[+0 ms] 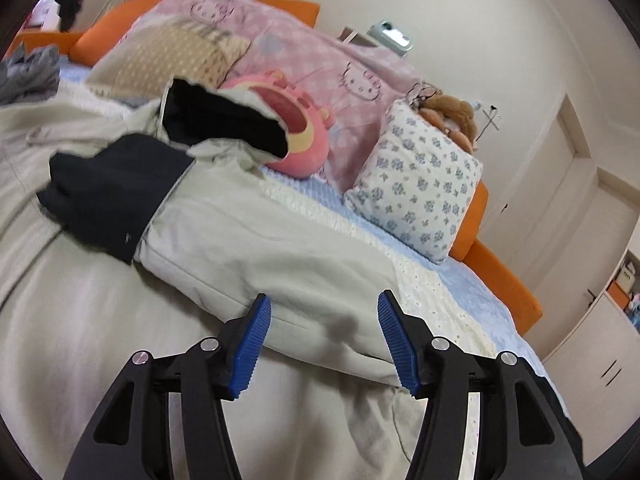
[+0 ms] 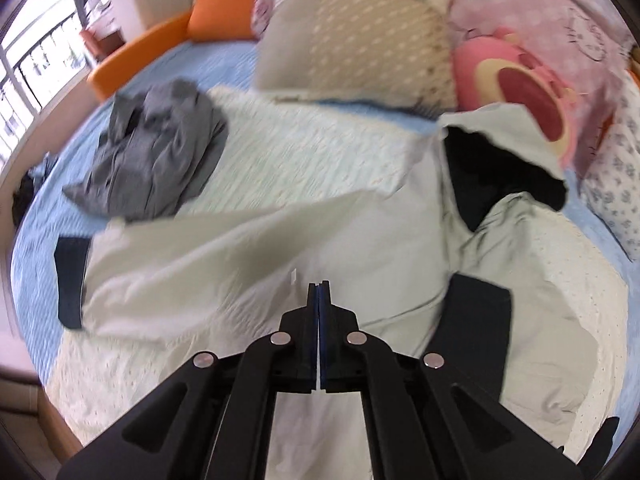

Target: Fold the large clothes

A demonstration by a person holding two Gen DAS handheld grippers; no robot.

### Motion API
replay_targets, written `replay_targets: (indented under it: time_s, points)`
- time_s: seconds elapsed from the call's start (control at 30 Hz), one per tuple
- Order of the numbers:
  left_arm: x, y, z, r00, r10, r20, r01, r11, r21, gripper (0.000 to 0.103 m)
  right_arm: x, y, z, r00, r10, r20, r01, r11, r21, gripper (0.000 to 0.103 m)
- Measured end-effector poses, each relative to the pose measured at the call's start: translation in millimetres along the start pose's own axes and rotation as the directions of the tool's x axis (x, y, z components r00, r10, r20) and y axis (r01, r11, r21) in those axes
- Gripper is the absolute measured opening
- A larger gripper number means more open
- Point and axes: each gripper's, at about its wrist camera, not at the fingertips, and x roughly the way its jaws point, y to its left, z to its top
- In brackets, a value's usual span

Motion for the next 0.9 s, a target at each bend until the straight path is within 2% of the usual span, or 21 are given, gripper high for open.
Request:
replay_targets:
  time_s: [0.17, 0.33, 0.43, 0.53, 0.57, 0.6, 0.63, 0.67, 0.7, 0.8, 0.9]
  points:
    - [18.9, 19.9, -2.7, 0.997, -0.011, -0.082, 0.003, 0.996, -0.088, 0.065, -28.0, -17.0, -6.4, 0.998, -0.055, 0.019, 0.055, 0.998, -0.001, 0.004]
    - [23.1, 14.6, -3.7, 0.994, -0.031, -0.102, 0.025, 0.998, -0.057, 0.089, -82.9, -53.5, -27.2, 0.990, -0.135, 0.034, 0.135, 0.991, 0.001, 0.005]
    - [19.7, 19.9, 1.5, 0.985, -0.048, -0.163, 0.036, 0.996, -0.079, 0.090, -126.4, -75.1, -47.6, 0.988, -0.139, 0.068, 0.139, 0.990, 0.012, 0.005]
    - [4.4, 38.8, 18.6, 0.970, -0.042, -0.238, 0.008, 0.990, -0.141, 0.090, -174.6, -103.4, -77.5, 0.980, -0.148, 0.134, 0.145, 0.989, 0.035, 0.006]
    - [-5.7, 50.1, 27.7, 0.970, -0.042, -0.240, 0.000, 0.985, -0.171, 0.090, -188.4, -114.7, -88.4, 0.978, -0.144, 0.154, 0.138, 0.989, 0.048, 0.025]
    - [-13.1, 59.2, 34.9, 0.970, -0.032, -0.240, -0.014, 0.982, -0.187, 0.093, -198.0, -122.7, -96.1, 0.974, -0.143, 0.173, 0.135, 0.989, 0.059, 0.066]
    - [-23.2, 73.8, 48.9, 0.971, -0.020, -0.239, -0.031, 0.978, -0.208, 0.093, -211.0, -132.8, -108.8, 0.965, -0.151, 0.214, 0.140, 0.988, 0.067, 0.084]
    - [-29.7, 85.6, 60.1, 0.971, -0.015, -0.240, -0.039, 0.974, -0.222, 0.093, -218.8, -138.3, -116.9, 0.956, -0.162, 0.246, 0.150, 0.986, 0.070, 0.090]
    - [-34.6, 100.8, 75.3, 0.968, -0.013, -0.251, -0.048, 0.970, -0.236, 0.093, -228.9, -146.9, -130.3, 0.942, -0.181, 0.282, 0.165, 0.983, 0.079, 0.090]
    - [-37.7, 137.4, 112.5, 0.954, -0.022, -0.300, -0.064, 0.960, -0.273, 0.093, -237.4, -175.7, -160.7, 0.947, -0.119, 0.297, 0.082, 0.988, 0.133, 0.090]
    - [-26.7, 171.1, 141.7, 0.922, -0.041, -0.386, -0.084, 0.950, -0.299, 0.093, -228.1, -197.9, -189.3, 0.950, -0.103, 0.295, 0.055, 0.984, 0.167, 0.090]
